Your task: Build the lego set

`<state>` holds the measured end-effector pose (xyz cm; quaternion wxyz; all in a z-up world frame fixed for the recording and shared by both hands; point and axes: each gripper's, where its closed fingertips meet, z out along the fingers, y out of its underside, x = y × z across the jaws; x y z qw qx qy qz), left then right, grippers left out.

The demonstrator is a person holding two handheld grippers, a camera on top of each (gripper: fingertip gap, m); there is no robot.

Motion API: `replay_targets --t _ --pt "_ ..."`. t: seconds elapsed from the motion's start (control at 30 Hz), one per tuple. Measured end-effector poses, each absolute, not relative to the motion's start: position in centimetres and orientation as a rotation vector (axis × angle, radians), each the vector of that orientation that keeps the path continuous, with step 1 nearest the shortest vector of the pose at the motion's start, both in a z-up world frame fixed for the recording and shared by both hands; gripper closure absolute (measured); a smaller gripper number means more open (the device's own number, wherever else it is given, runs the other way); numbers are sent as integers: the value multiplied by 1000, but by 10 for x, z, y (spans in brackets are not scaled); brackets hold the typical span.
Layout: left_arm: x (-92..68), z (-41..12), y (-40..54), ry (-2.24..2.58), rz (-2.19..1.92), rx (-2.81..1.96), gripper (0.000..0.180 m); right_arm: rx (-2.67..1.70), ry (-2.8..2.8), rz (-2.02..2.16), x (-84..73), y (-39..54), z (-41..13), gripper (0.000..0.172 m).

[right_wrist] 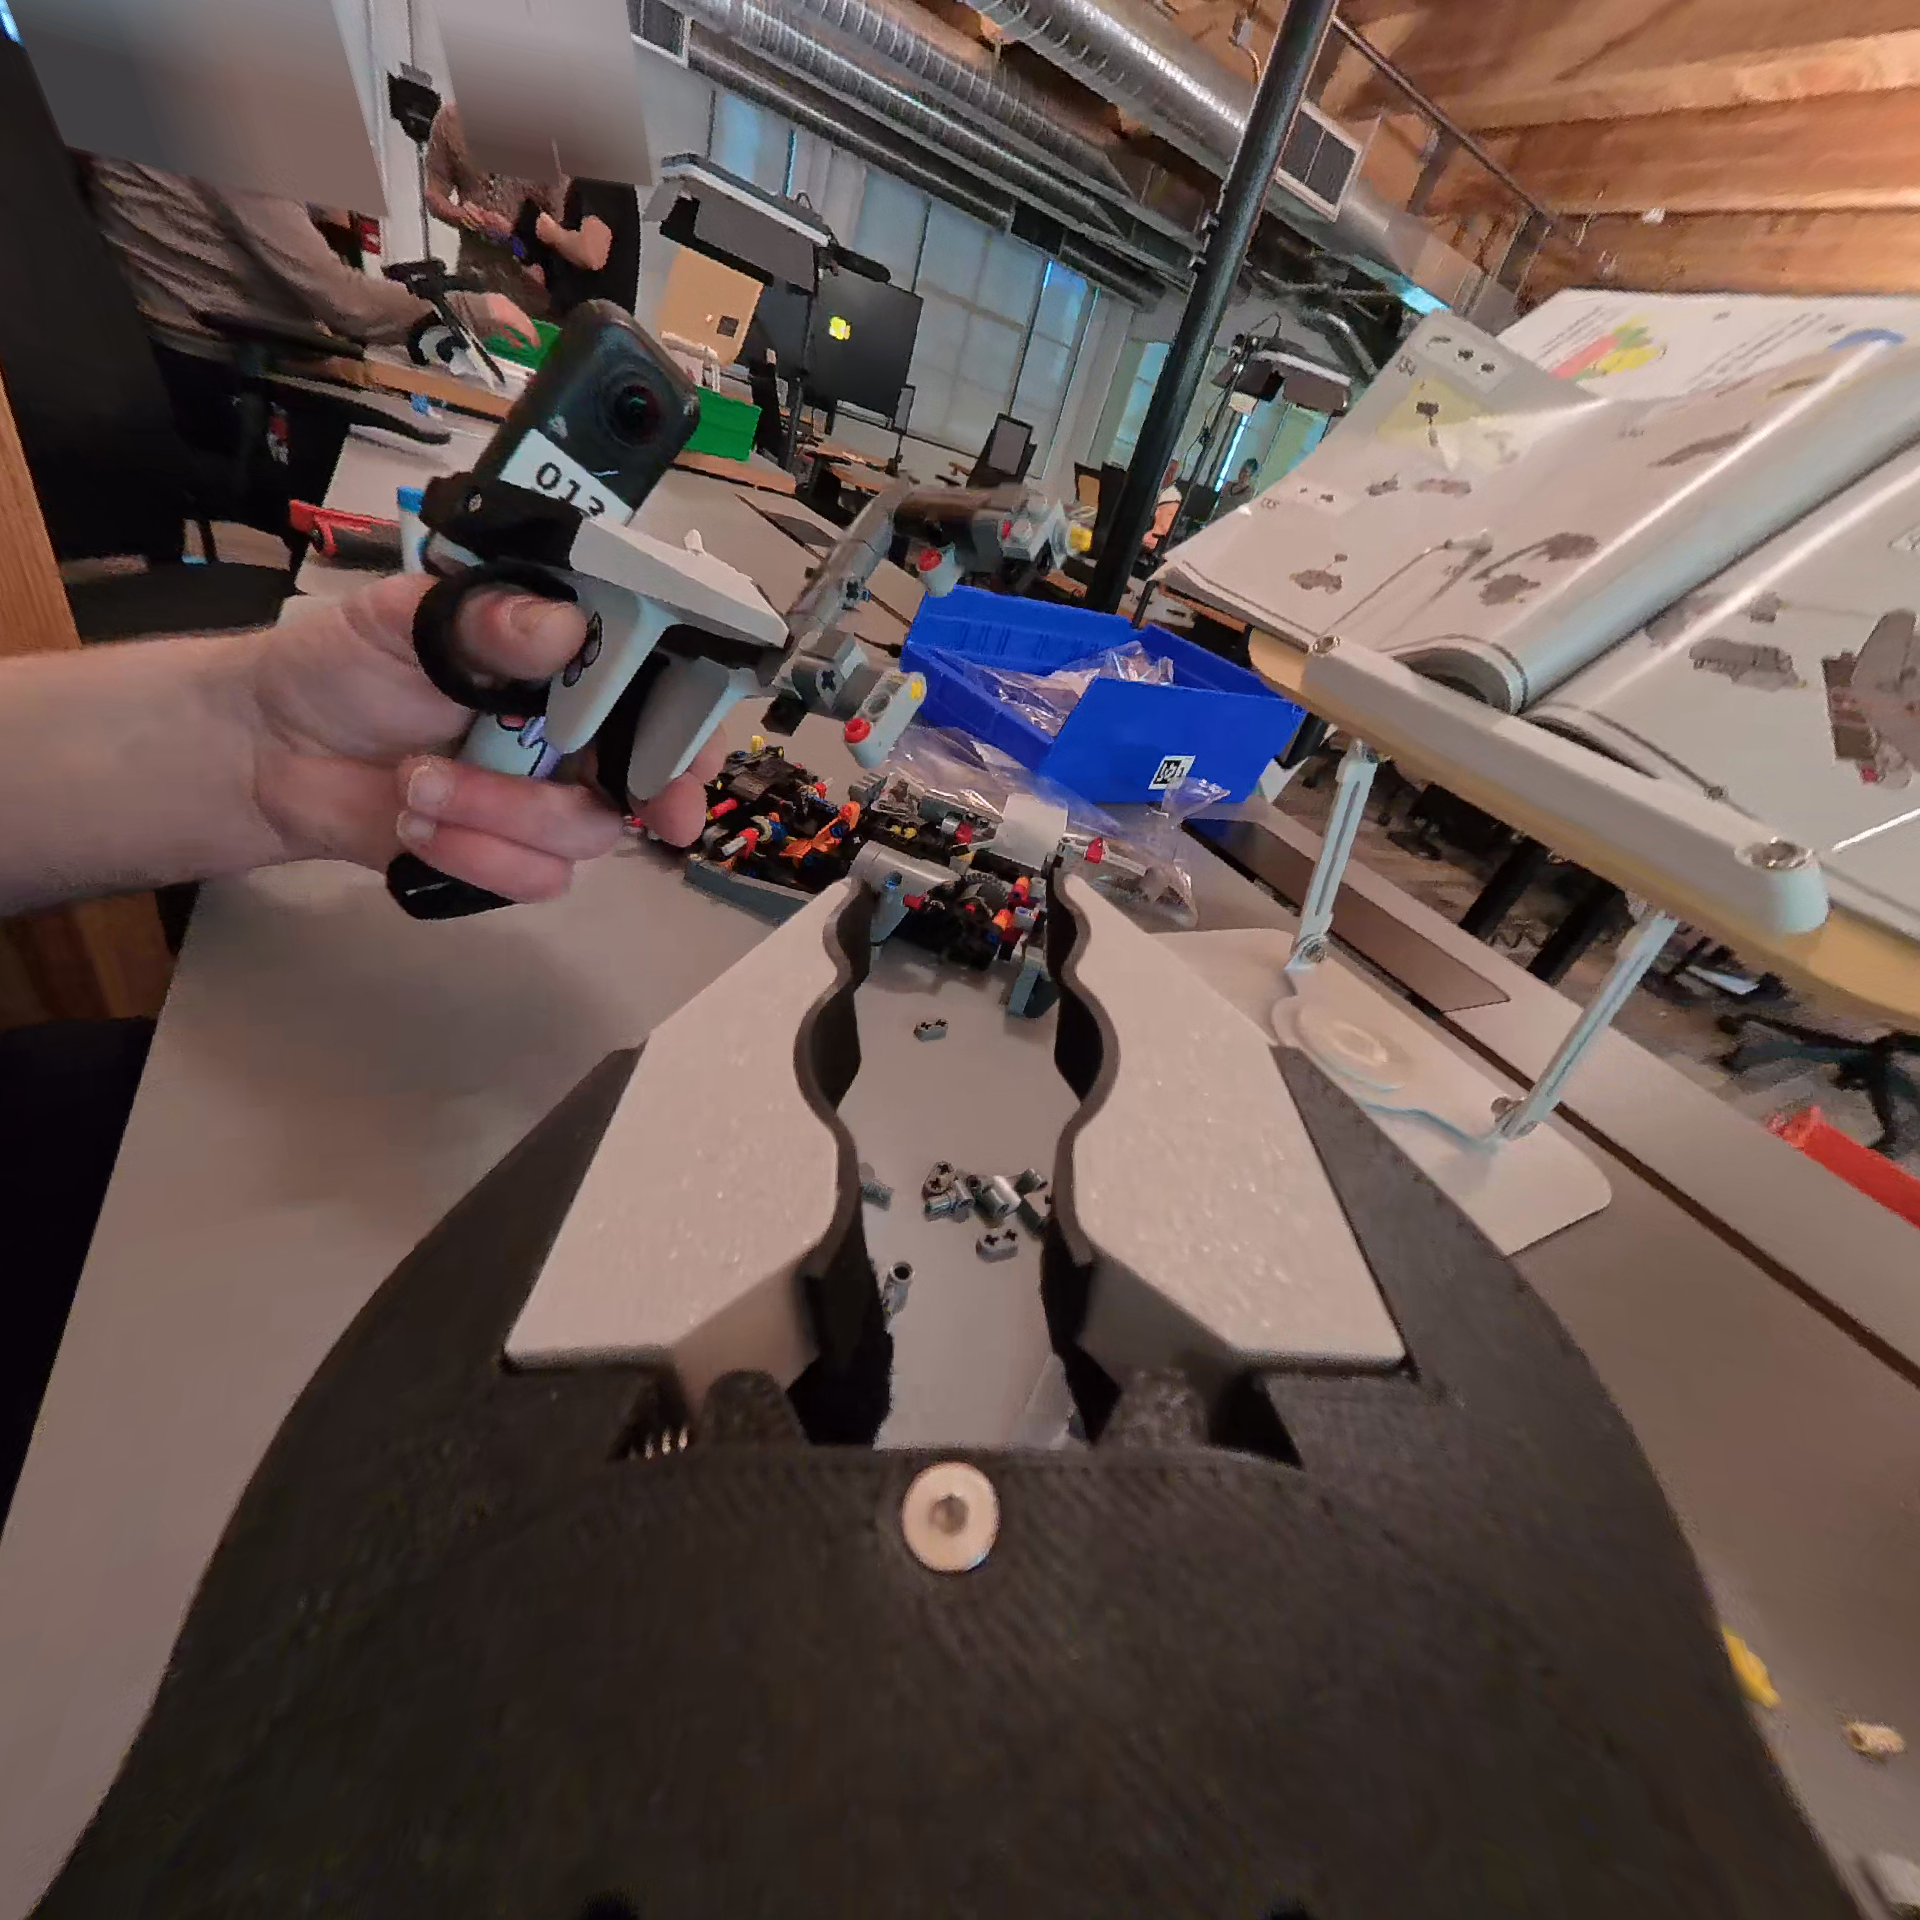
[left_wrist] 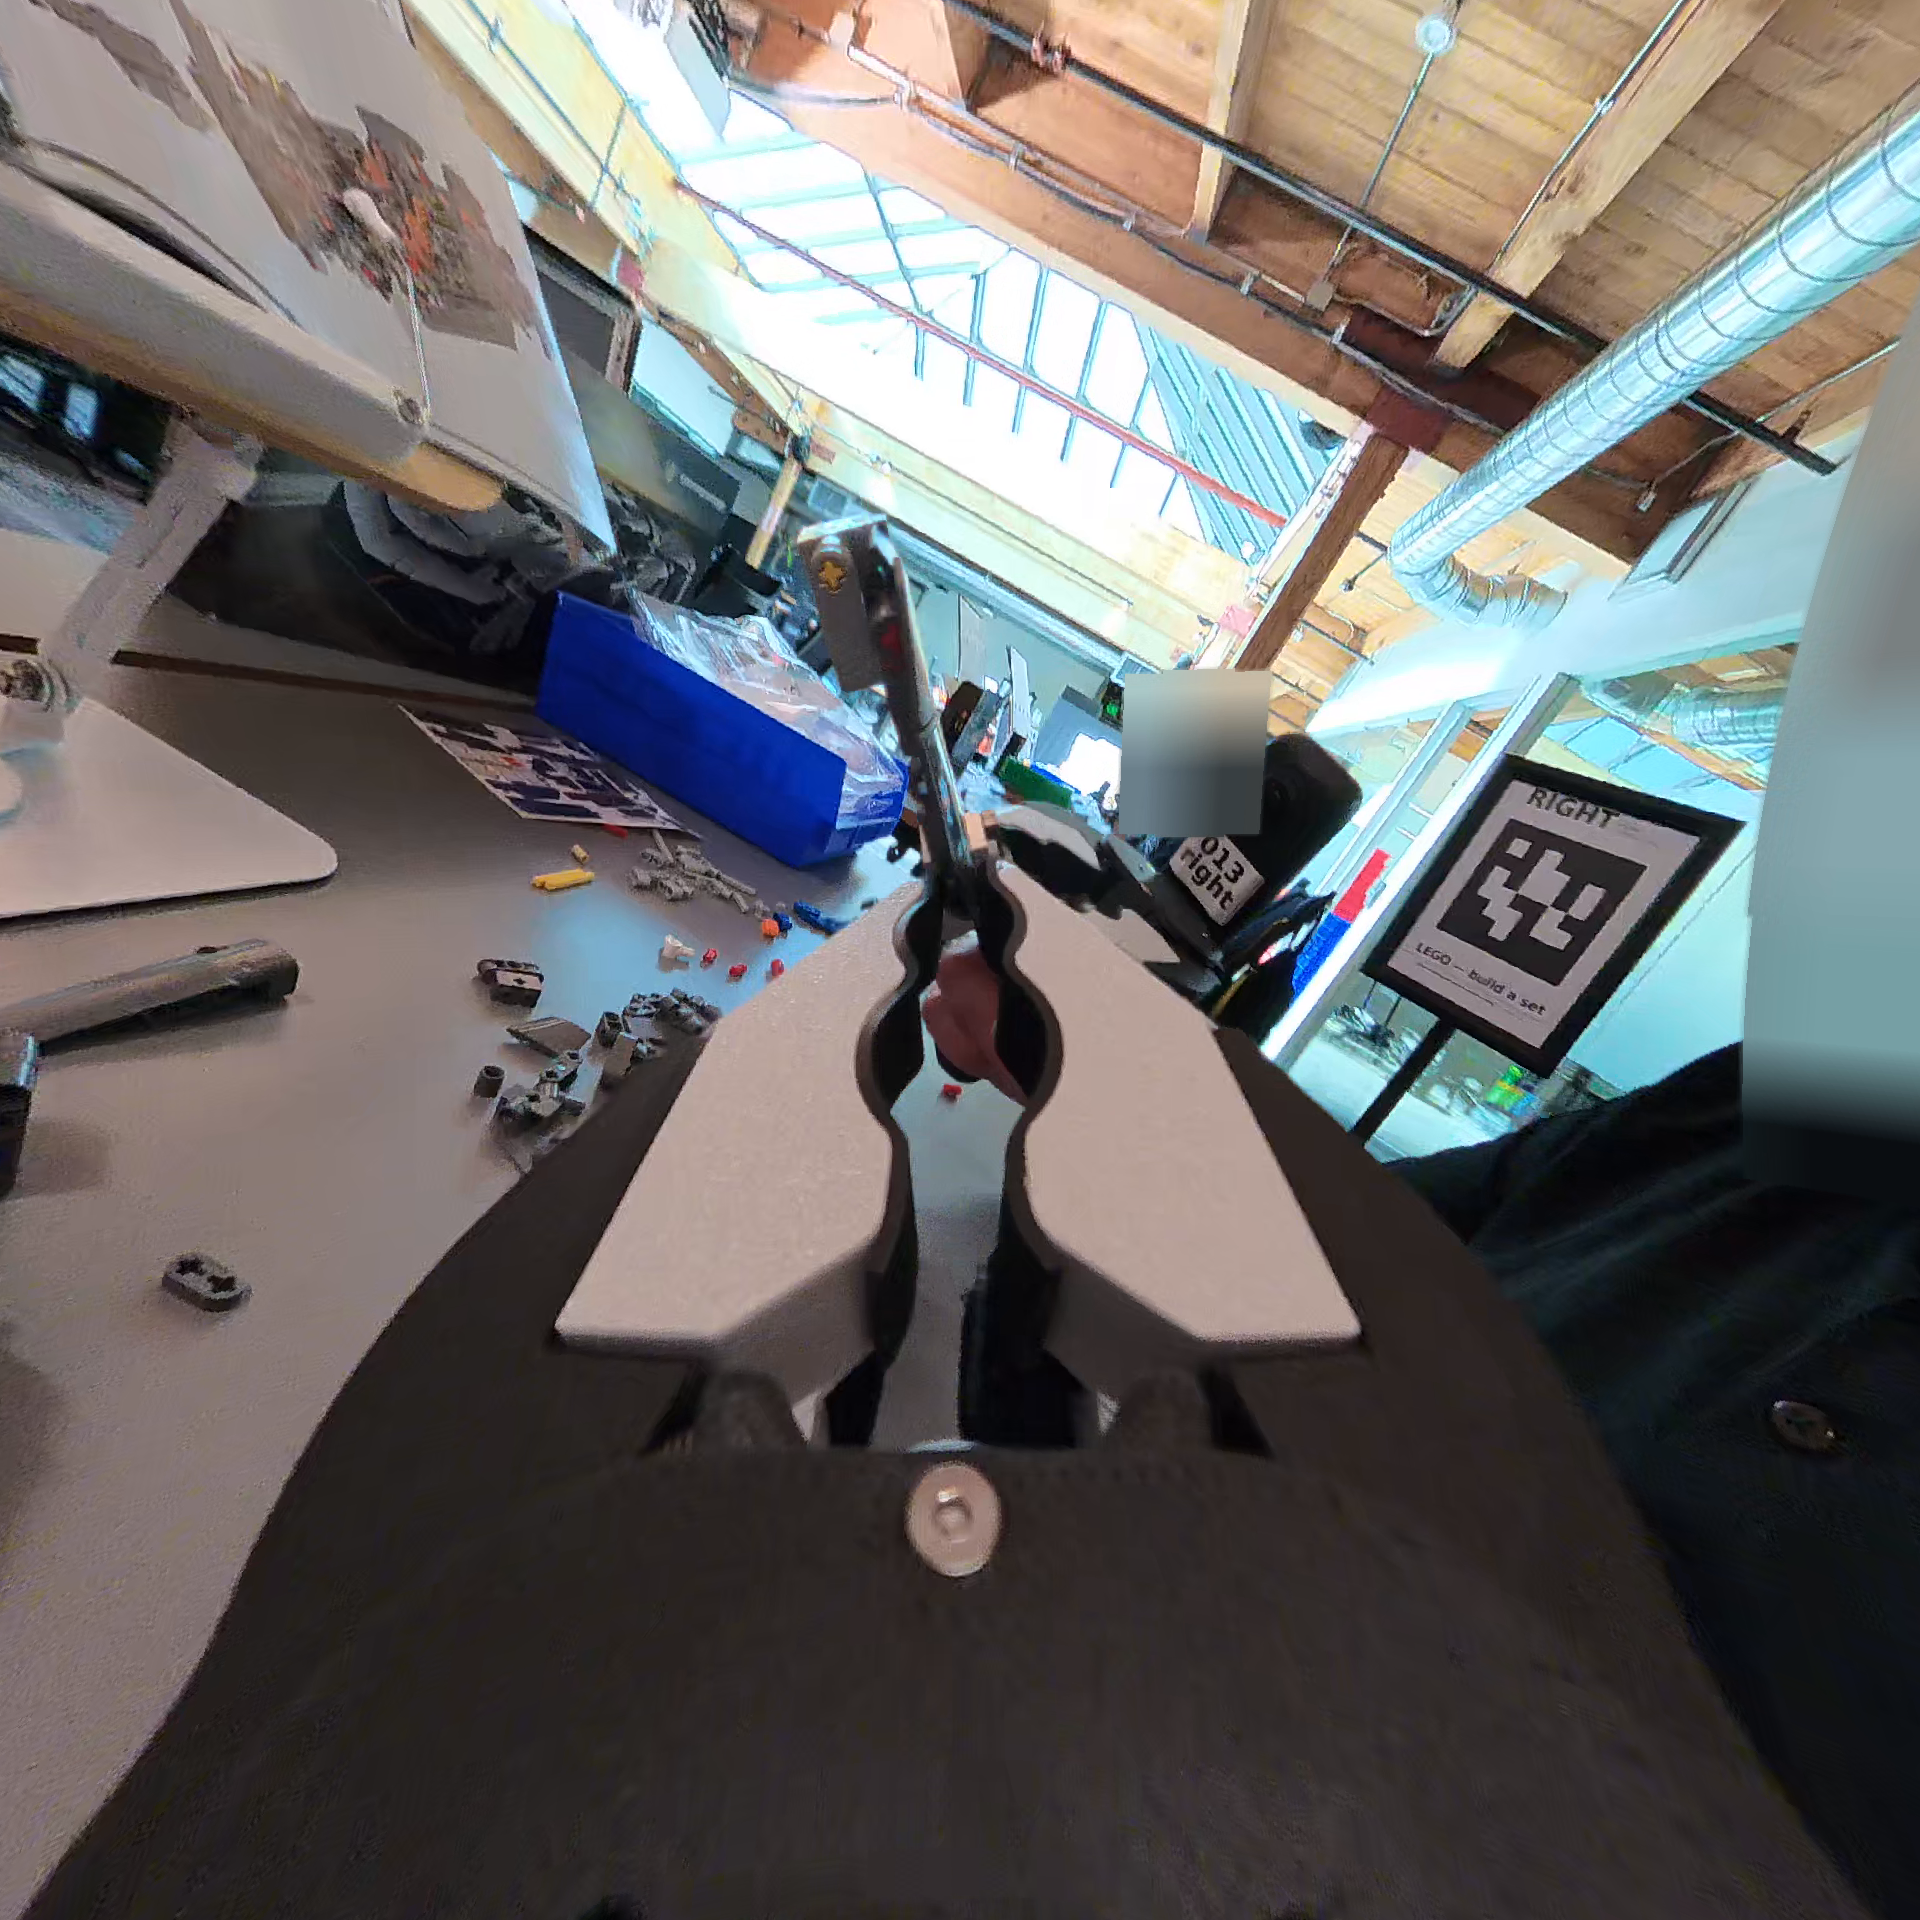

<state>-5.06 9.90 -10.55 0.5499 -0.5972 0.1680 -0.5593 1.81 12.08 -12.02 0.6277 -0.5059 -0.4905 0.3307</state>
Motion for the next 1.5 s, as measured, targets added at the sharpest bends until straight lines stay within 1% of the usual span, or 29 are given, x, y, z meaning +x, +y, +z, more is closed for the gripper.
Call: replay_targets --t 0.43,0.53,0.7,0.8,0.97,1.07,1.23,1.3,1.4,1.5 --pt "-33 -120 134 503 -1368 -1519 176 -1269 -1092 952 20 133 -134 140" --pt "-27 -125 136 574 -1372 -1543 176 -1307 -1041 1084 22 137 -131 140" --pt "-23 -123 135 664 -1379 -1503 176 -1392 -1018 1330 19 143 -128 129" --pt "-22 -120 133 727 -1341 -1471 176 -1420 -1073 1459 12 139 -126 128" --pt "-21 -118 133 794 -1291 -1442 176 -1427 -1098 1624 -4 138 -124 132" --pt "-21 -118 133 819 -1270 -1428 176 -1427 -1107 1667 -9 137 -124 138" --pt "-15 -124 130 878 -1217 -1425 175 -1444 -1096 1708 -13 137 -129 141" --pt "-12 -127 130 889 -1194 -1427 175 -1443 -1103 1719 -15 135 -131 146" --pt "-10 -130 132 888 -1180 -1432 176 -1422 -1112 1719 -14 132 -130 157" --pt "-10 -131 131 893 -1182 -1429 176 -1413 -1129 1713 -13 131 -131 157"
